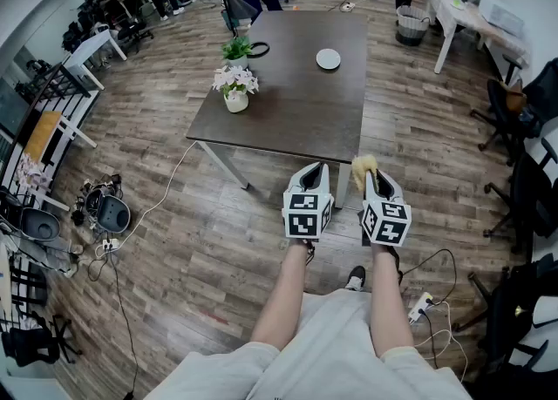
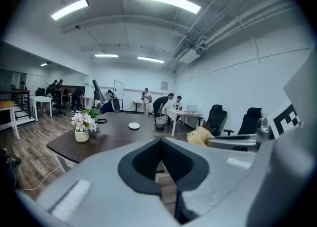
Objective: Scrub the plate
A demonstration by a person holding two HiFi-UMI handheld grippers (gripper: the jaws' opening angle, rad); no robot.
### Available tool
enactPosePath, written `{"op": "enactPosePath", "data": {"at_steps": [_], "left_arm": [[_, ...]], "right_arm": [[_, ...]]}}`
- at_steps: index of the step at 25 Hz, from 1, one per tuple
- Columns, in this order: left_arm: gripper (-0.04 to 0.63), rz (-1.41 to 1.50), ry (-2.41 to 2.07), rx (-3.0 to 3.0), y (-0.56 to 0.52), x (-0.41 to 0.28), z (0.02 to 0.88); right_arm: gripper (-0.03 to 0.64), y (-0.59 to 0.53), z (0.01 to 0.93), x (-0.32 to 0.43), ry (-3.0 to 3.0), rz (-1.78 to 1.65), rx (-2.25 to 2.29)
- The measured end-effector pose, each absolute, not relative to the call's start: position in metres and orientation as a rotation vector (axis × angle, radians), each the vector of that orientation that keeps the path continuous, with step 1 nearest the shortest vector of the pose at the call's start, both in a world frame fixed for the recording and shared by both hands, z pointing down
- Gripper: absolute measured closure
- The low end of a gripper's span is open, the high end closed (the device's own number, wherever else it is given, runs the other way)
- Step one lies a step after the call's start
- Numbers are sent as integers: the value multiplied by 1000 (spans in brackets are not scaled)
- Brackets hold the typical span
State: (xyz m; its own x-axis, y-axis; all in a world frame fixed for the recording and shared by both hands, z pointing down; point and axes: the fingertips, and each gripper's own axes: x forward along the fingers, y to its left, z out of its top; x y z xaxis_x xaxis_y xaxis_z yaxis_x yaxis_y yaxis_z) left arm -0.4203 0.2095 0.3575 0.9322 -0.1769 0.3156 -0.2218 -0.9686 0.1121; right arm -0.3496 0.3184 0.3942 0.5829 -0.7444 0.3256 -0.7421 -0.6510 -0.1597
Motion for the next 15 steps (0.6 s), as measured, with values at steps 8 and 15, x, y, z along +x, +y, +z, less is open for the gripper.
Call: {"op": "enactPosePath", "data": {"at_steps": [8,15], "left_arm": [[594,496,-378,2900,211,-407,376],[594,527,-398,2880,231,-380,392]], "right_arm": [[541,328,402,-326,1331,-586,-2772],[541,330,414,-308,1448,-618,-2716]]}}
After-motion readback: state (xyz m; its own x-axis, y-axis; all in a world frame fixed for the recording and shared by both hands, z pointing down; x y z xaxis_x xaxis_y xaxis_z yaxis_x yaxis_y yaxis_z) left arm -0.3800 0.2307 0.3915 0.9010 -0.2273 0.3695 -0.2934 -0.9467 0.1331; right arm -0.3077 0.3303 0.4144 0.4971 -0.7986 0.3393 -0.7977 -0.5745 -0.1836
